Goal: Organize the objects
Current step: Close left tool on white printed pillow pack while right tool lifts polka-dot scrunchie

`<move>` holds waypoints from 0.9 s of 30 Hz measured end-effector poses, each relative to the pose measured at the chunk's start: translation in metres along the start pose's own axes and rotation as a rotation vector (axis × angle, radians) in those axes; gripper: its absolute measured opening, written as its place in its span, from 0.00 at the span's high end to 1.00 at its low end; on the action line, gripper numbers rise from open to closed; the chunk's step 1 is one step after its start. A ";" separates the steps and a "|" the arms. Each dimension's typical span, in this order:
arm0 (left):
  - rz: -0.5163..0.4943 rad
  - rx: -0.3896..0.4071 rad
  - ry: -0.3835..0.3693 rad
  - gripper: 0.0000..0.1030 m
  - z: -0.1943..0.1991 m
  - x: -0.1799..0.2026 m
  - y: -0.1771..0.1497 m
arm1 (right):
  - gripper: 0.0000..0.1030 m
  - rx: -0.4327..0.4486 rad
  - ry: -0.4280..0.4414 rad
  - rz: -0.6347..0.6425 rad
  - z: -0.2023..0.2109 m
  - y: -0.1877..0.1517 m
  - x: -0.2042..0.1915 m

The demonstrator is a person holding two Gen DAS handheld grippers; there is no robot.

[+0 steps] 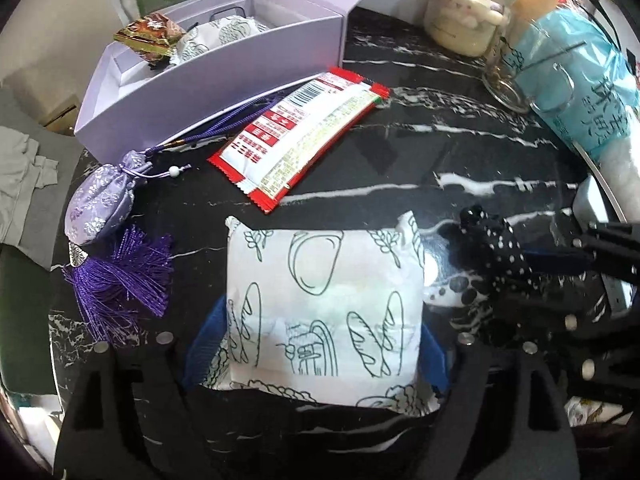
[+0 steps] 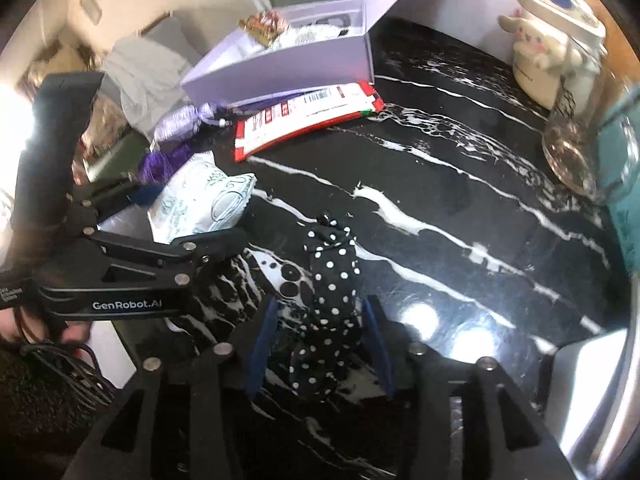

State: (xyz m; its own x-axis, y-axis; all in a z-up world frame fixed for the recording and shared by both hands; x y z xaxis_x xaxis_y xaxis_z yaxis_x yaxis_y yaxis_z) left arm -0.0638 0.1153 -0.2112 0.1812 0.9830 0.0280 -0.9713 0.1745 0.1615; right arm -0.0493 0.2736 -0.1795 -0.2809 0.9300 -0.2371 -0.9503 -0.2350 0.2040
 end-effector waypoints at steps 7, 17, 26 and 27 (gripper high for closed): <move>-0.027 0.013 -0.030 0.36 0.006 0.005 -0.002 | 0.62 -0.001 0.005 0.033 0.003 -0.003 -0.002; -0.004 -0.046 -0.138 0.37 0.011 0.015 -0.007 | 0.82 -0.054 0.012 0.000 0.001 0.002 0.004; -0.018 -0.059 -0.129 0.37 0.037 0.014 -0.010 | 0.84 -0.103 0.031 0.010 0.010 -0.002 0.003; -0.020 -0.057 -0.122 0.37 0.042 0.014 -0.010 | 0.84 -0.101 0.034 0.010 0.013 -0.002 0.003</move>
Point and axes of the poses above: each gripper's, at about its wrist camera, not at the fingertips, and z roughly against the way its jaws point, x to its right, y to its top, the point moved 3 cm from there along -z, roughly the way its jaws point, and after that the axes turned 14 degrees about -x, right-handed, at the moved point
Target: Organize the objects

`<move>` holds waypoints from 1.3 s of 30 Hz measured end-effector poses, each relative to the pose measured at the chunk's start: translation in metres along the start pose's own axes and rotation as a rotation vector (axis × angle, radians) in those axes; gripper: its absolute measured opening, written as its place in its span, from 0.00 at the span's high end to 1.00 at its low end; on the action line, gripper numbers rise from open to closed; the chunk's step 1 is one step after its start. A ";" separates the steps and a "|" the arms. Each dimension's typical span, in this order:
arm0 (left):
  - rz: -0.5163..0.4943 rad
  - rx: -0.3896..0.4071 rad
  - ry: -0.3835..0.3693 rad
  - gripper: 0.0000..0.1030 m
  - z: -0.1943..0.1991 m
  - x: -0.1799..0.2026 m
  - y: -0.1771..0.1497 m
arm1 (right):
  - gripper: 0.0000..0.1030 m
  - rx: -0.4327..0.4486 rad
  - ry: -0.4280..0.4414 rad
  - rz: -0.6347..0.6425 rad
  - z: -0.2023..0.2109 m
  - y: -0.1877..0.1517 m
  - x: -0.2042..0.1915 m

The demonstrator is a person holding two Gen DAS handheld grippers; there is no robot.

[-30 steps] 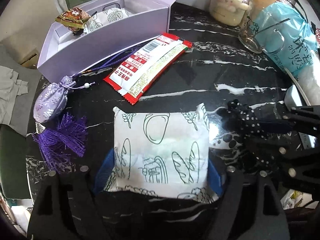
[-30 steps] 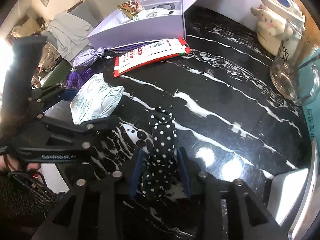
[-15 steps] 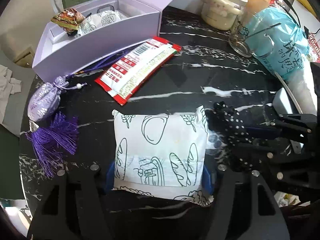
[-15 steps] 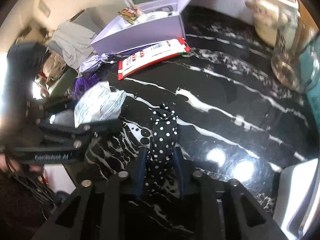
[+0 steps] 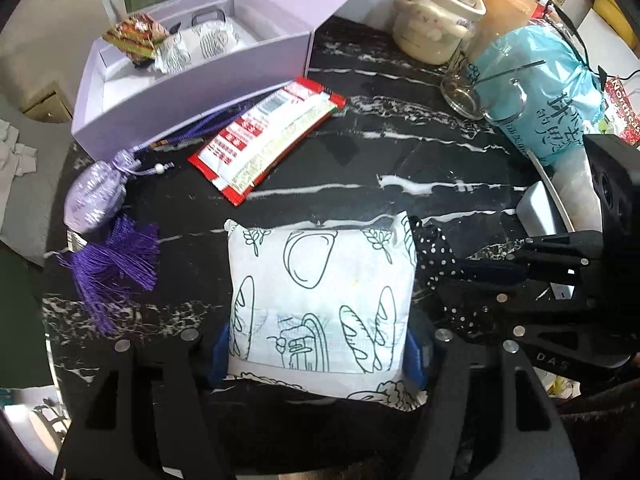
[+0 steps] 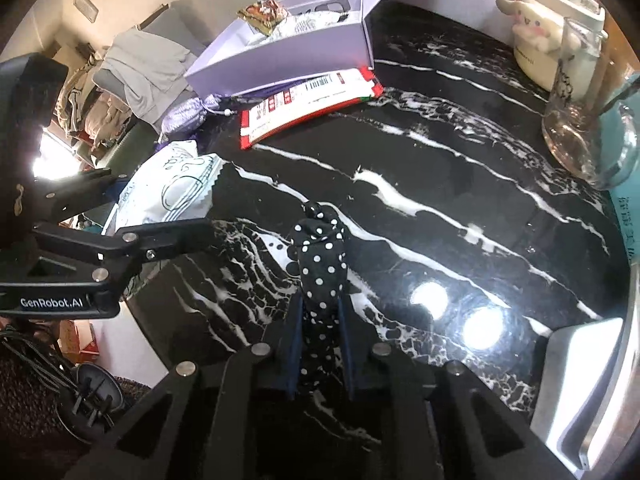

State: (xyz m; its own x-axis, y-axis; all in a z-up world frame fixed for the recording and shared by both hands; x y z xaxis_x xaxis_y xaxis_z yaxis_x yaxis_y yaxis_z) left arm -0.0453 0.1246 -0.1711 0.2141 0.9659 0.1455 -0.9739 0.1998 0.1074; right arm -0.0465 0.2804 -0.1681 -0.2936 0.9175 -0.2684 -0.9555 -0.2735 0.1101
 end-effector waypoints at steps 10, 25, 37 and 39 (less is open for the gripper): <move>-0.016 0.065 0.031 0.37 0.054 0.009 0.014 | 0.84 0.048 0.004 0.032 0.053 0.012 -0.009; -0.029 0.149 0.095 0.37 0.136 0.031 0.023 | 0.84 0.150 -0.012 0.132 0.133 0.021 -0.042; 0.001 0.176 0.094 0.37 0.173 0.021 0.017 | 0.84 0.179 0.022 0.162 0.153 0.037 -0.063; -0.003 0.176 0.104 0.37 0.177 0.016 0.019 | 0.84 0.182 0.023 0.158 0.154 0.043 -0.066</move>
Point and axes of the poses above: each gripper's, at about its wrist camera, not at the fingertips, and z roughly against the way its jaws point, x to its right, y to its top, the point moved 3 cm from there along -z, roughly the way its jaws point, and after that the axes turned 14 degrees about -x, right-handed, at the moved point
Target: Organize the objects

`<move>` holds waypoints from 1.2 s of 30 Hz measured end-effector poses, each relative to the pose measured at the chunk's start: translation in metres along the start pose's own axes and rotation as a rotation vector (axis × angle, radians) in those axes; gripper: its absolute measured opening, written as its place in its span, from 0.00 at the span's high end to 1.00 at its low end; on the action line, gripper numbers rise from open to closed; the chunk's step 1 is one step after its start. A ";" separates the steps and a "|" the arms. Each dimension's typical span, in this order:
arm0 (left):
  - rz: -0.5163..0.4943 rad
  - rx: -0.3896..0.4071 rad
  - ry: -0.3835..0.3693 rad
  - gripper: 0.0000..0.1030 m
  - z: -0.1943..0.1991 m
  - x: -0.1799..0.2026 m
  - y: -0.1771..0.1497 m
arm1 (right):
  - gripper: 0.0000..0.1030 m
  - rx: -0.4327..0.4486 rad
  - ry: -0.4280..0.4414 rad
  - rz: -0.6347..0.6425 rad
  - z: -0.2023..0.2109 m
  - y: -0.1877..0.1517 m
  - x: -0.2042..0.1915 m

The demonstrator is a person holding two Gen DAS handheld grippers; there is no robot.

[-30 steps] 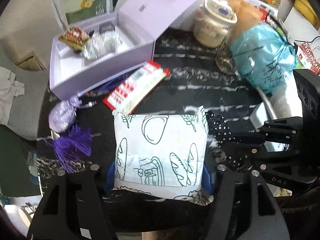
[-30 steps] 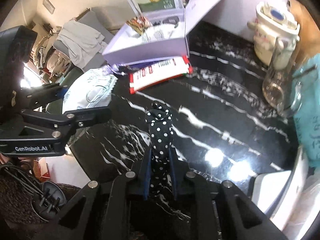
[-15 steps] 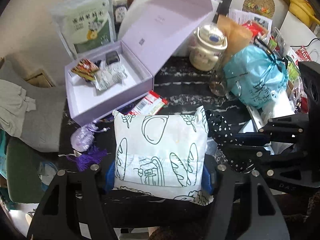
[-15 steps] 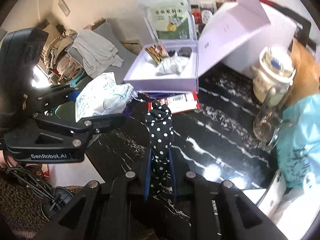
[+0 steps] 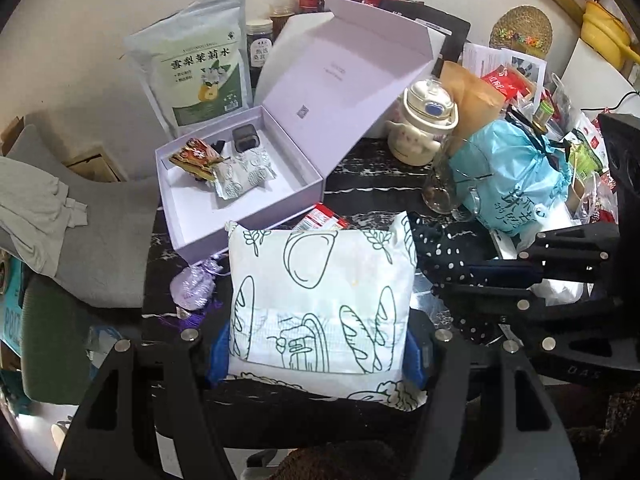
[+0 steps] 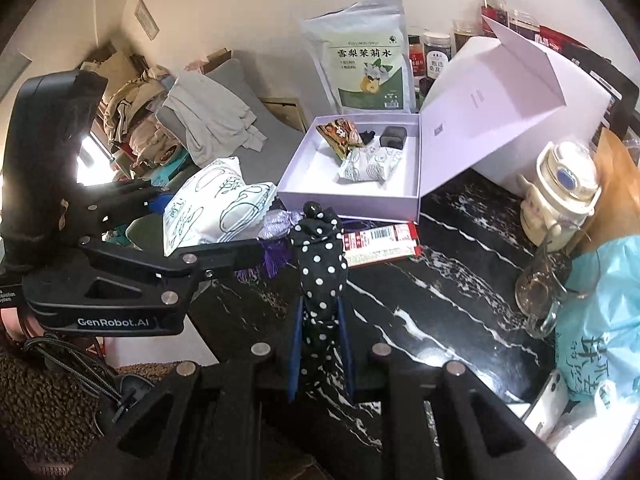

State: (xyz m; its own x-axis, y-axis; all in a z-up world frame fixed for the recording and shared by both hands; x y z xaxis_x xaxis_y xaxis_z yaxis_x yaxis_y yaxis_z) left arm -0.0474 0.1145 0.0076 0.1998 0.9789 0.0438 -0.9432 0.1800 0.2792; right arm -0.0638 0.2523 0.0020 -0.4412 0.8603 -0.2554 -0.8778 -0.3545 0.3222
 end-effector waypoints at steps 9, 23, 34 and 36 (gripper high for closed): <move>-0.025 0.003 -0.017 0.37 0.002 -0.035 0.022 | 0.84 0.012 -0.011 0.004 -0.010 0.038 -0.013; -0.071 -0.023 -0.057 0.37 -0.028 -0.095 0.073 | 0.84 -0.018 -0.054 -0.040 -0.043 0.102 -0.009; -0.092 -0.072 -0.078 0.37 -0.068 -0.137 0.127 | 0.84 -0.069 -0.063 -0.089 -0.082 0.142 0.010; -0.093 -0.083 -0.078 0.37 -0.077 -0.144 0.136 | 0.84 -0.080 -0.064 -0.096 -0.092 0.151 0.015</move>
Point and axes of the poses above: each gripper's, at about its wrist camera, not at the fingertips, and z roughly against the way its jaws point, x to its right, y to its top, the point moved 3 cm from there along -z, roughly the way its jaws point, and after that the axes turned 14 degrees about -x, right-handed, at the moved point
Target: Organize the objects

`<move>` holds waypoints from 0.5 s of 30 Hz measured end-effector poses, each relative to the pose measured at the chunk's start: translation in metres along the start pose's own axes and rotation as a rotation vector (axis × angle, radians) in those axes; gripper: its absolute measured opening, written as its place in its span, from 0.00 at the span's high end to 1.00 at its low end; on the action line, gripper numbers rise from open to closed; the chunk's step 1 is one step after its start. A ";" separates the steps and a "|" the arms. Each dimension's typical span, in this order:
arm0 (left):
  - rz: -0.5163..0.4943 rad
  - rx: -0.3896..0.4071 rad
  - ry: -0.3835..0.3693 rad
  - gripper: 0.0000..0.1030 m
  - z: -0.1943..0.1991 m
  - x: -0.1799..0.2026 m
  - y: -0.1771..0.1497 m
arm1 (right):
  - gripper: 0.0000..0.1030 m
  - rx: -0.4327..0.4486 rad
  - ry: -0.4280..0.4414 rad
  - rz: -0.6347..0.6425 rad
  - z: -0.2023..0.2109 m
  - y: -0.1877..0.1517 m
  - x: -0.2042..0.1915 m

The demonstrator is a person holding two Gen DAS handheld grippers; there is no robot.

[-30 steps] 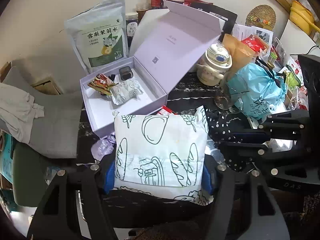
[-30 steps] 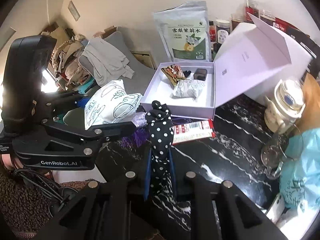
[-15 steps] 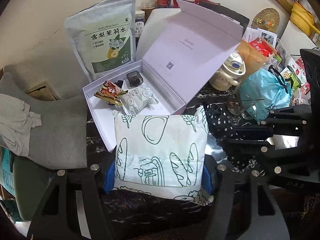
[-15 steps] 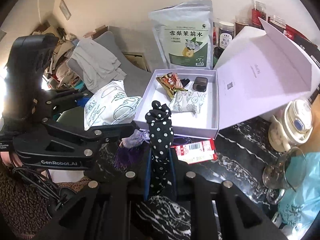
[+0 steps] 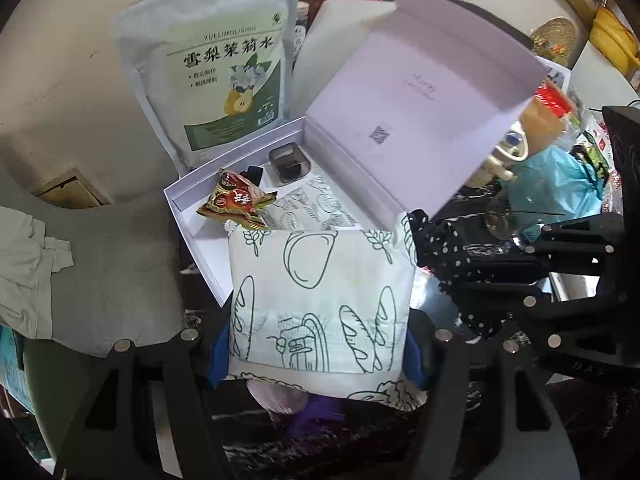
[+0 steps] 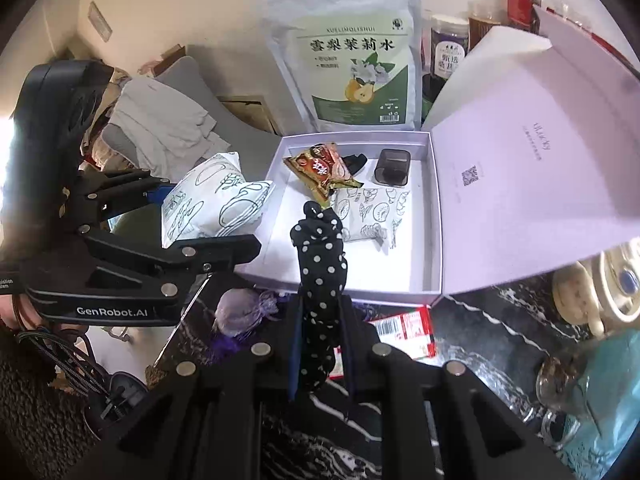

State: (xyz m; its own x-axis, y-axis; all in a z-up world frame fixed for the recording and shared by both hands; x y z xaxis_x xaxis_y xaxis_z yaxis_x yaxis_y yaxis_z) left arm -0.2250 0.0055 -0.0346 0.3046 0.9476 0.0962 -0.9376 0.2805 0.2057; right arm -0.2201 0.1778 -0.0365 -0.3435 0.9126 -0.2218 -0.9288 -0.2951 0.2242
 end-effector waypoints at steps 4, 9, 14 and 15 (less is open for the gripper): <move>0.010 -0.020 0.002 0.37 -0.019 -0.019 0.017 | 0.85 -0.015 -0.007 -0.005 -0.014 0.017 0.004; 0.031 -0.029 0.009 0.37 -0.039 -0.038 0.030 | 0.85 -0.027 0.002 -0.020 -0.031 0.036 0.012; 0.046 -0.049 0.023 0.37 -0.062 -0.056 0.040 | 0.85 -0.034 0.002 -0.025 -0.047 0.057 0.022; 0.051 -0.052 0.021 0.37 -0.066 -0.061 0.042 | 0.85 -0.034 0.000 -0.024 -0.050 0.061 0.023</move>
State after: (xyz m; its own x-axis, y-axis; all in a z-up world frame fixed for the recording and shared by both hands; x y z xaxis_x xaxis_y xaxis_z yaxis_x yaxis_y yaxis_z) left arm -0.2938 -0.0300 -0.0966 0.2530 0.9637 0.0850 -0.9595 0.2387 0.1498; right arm -0.2913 0.1667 -0.0757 -0.3210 0.9195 -0.2269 -0.9409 -0.2825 0.1866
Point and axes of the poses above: each gripper's, at about its wrist camera, not at the fingertips, and z roughly against the way its jaws point, x to its right, y to its top, the point moved 3 cm from there along -z, roughly the way its jaws point, and after that the axes turned 14 degrees about -x, right-handed, at the moved point
